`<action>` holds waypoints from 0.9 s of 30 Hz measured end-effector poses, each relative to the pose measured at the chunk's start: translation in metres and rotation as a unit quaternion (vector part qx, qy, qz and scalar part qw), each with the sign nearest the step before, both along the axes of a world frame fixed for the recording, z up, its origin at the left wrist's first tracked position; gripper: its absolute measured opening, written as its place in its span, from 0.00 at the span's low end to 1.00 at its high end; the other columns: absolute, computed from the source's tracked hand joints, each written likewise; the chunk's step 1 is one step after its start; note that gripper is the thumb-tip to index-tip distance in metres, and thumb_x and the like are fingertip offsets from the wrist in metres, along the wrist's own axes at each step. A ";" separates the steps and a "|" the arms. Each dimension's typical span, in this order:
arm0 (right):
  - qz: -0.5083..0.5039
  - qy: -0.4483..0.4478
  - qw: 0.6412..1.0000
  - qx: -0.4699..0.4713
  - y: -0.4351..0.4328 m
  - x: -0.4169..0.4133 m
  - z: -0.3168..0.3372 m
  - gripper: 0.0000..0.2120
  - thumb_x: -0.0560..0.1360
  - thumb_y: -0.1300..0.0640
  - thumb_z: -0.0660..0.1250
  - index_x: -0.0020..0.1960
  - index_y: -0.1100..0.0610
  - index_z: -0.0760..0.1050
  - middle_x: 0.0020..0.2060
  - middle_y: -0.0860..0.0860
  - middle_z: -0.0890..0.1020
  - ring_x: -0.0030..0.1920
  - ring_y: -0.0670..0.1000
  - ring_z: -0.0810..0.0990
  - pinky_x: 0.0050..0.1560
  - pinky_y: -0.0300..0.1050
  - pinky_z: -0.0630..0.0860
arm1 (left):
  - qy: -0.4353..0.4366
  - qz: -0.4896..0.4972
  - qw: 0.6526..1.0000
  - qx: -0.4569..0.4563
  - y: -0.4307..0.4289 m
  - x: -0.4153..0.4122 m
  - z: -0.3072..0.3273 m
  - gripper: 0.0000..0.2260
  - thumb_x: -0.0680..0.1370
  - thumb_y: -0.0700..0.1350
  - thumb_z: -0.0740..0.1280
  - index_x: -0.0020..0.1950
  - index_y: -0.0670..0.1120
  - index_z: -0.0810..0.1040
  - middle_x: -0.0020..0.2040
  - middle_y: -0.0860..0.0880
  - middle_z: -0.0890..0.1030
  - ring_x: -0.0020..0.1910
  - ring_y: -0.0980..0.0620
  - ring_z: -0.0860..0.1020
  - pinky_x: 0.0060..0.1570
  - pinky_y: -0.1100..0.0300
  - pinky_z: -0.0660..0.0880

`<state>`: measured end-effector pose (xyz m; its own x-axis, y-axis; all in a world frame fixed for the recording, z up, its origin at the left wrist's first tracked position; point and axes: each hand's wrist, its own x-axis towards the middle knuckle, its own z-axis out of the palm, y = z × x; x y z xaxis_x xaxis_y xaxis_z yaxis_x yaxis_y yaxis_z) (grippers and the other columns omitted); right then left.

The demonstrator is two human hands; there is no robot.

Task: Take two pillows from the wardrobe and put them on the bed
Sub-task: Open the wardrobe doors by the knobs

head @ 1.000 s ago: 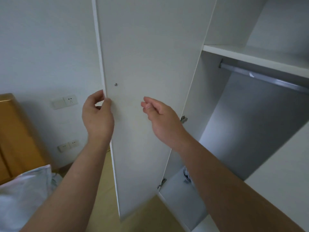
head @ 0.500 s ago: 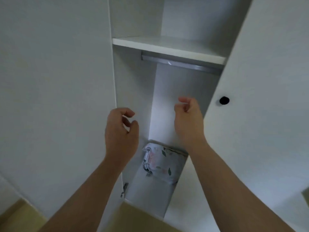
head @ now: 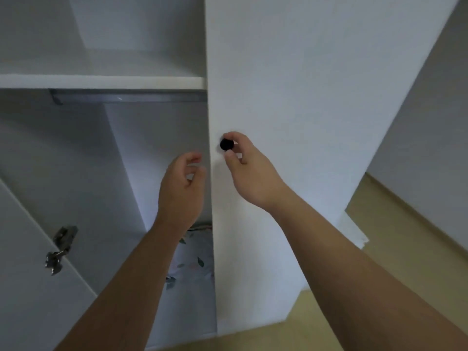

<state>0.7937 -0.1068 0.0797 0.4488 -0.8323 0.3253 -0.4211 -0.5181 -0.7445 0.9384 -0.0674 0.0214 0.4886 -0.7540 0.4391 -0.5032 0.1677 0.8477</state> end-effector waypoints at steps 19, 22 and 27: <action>-0.229 -0.158 0.960 -0.028 0.053 -0.006 -0.001 0.10 0.75 0.53 0.66 0.38 0.56 0.72 0.32 0.50 0.82 0.33 0.48 0.77 0.38 0.48 0.78 | 0.270 -0.353 0.896 0.020 -0.023 0.005 0.018 0.16 0.80 0.50 0.61 0.47 0.46 0.87 0.45 0.47 0.88 0.44 0.51 0.85 0.46 0.57 0.81; -0.260 -0.179 0.948 -0.048 0.071 -0.023 0.000 0.13 0.74 0.54 0.66 0.34 0.59 0.69 0.30 0.55 0.80 0.32 0.52 0.77 0.36 0.50 0.77 | 0.188 -0.427 0.884 0.007 -0.015 -0.012 0.028 0.15 0.77 0.41 0.64 0.37 0.51 0.88 0.37 0.52 0.87 0.37 0.55 0.85 0.40 0.60 0.81; -0.294 -0.204 0.932 -0.050 0.096 -0.061 -0.002 0.13 0.68 0.53 0.63 0.29 0.57 0.65 0.25 0.54 0.74 0.31 0.59 0.77 0.33 0.55 0.76 | 0.123 -0.576 0.808 0.006 -0.008 -0.037 0.046 0.04 0.69 0.43 0.74 0.38 0.51 0.89 0.37 0.50 0.87 0.38 0.53 0.86 0.40 0.61 0.81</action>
